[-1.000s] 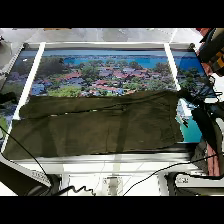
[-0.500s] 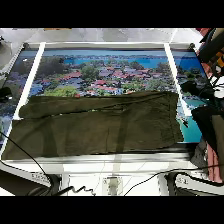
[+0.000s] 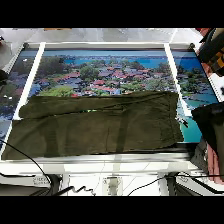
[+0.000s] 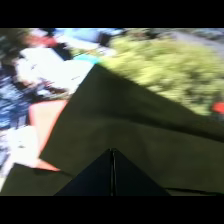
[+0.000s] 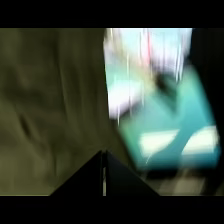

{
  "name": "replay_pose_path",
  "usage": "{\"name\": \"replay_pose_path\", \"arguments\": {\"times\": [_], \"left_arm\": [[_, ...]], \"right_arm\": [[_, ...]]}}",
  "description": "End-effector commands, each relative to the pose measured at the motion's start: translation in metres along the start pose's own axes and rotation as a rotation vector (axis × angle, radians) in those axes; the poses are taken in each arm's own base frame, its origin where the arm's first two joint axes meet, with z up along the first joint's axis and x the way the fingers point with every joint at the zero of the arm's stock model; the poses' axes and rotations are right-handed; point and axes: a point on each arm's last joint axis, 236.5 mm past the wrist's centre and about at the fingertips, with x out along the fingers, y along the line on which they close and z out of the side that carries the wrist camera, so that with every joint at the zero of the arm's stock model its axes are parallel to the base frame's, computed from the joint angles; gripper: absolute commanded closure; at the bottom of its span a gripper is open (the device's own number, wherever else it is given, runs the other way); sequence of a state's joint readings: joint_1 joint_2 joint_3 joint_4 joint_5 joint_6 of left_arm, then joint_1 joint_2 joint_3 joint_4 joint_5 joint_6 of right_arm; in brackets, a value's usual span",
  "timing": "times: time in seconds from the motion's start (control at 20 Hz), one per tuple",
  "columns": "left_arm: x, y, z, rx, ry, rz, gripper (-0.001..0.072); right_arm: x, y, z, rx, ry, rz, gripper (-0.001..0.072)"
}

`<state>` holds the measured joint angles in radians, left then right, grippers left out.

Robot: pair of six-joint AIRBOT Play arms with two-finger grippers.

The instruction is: Fold the clothes and pants, and hang the long-sleeved shirts on hangers.

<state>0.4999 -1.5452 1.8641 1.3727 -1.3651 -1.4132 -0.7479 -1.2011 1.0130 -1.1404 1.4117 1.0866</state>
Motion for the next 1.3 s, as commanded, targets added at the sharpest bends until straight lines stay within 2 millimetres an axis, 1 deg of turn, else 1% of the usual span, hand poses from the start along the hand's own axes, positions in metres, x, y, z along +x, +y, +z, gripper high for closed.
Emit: {"name": "replay_pose_path", "arguments": {"times": [0.0, 0.05, 0.1, 0.15, 0.2, 0.25, 0.35, 0.45, 0.5, 0.55, 0.7, 0.75, 0.8, 0.85, 0.95, 1.0, 1.05, 1.15, 1.2, 1.25], "left_arm": [[-0.013, -0.03, 0.0, 0.022, -0.032, -0.07, 0.0674], [-0.01, -0.034, -0.003, 0.019, -0.022, -0.083, 0.0673], [-0.007, -0.034, -0.007, 0.017, -0.009, -0.086, 0.0673], [-0.003, -0.034, -0.011, 0.02, 0.003, -0.087, 0.0673], [-0.001, -0.031, -0.015, 0.02, 0.016, -0.082, 0.0673], [0.002, -0.025, -0.019, 0.034, 0.028, -0.07, 0.0673], [0.007, 0.004, -0.037, 0.044, 0.094, 0.013, 0.0673], [0.007, 0.042, -0.066, 0.021, 0.2, 0.106, 0.0673], [0.008, 0.056, -0.083, -0.013, 0.253, 0.119, 0.0673], [0.009, 0.068, -0.101, -0.052, 0.304, 0.119, 0.0673], [0.015, 0.102, -0.162, -0.179, 0.46, 0.11, 0.0673], [0.017, 0.107, -0.178, -0.218, 0.489, 0.097, 0.0673], [0.018, 0.113, -0.193, -0.244, 0.509, 0.088, 0.0673], [0.019, 0.119, -0.205, -0.261, 0.519, 0.089, 0.0672], [0.019, 0.13, -0.227, -0.305, 0.53, 0.093, 0.0672], [0.019, 0.134, -0.238, -0.333, 0.547, 0.092, 0.0673], [0.019, 0.138, -0.25, -0.364, 0.568, 0.088, 0.0672], [0.019, 0.142, -0.274, -0.403, 0.61, 0.072, 0.0661], [0.02, 0.143, -0.285, -0.411, 0.632, 0.059, 0.0641], [0.021, 0.143, -0.295, -0.416, 0.65, 0.047, 0.047]], "right_arm": [[0.019, 0.002, -0.09, 0.201, 0.242, 0.154, 0.0498], [0.031, 0.0, -0.103, 0.249, 0.261, 0.164, 0.0271], [0.044, -0.002, -0.113, 0.274, 0.268, 0.168, 0.024], [0.056, -0.005, -0.118, 0.29, 0.259, 0.157, 0.0221], [0.065, -0.009, -0.118, 0.299, 0.237, 0.145, 0.0214], [0.072, -0.015, -0.114, 0.302, 0.199, 0.126, 0.0213], [0.079, -0.03, -0.099, 0.309, 0.119, 0.073, 0.0214], [0.081, -0.034, -0.084, 0.318, 0.053, 0.064, 0.0215], [0.082, -0.033, -0.077, 0.322, 0.026, 0.076, 0.0227], [0.084, -0.03, -0.073, 0.324, 0.015, 0.1, 0.0267], [0.095, -0.016, -0.062, 0.346, -0.001, 0.205, 0.0267], [0.097, -0.011, -0.056, 0.35, -0.016, 0.241, 0.0268], [0.097, -0.007, -0.05, 0.353, -0.033, 0.27, 0.0327], [0.098, -0.006, -0.046, 0.35, -0.049, 0.281, 0.037], [0.098, -0.008, -0.046, 0.347, -0.055, 0.269, 0.0373], [0.099, -0.01, -0.047, 0.343, -0.053, 0.26, 0.0393], [0.099, -0.011, -0.047, 0.341, -0.05, 0.257, 0.0432], [0.099, -0.01, -0.049, 0.339, -0.044, 0.259, 0.0532], [0.099, -0.009, -0.049, 0.338, -0.041, 0.263, 0.0584], [0.099, -0.008, -0.05, 0.337, -0.037, 0.266, 0.0618]]}}
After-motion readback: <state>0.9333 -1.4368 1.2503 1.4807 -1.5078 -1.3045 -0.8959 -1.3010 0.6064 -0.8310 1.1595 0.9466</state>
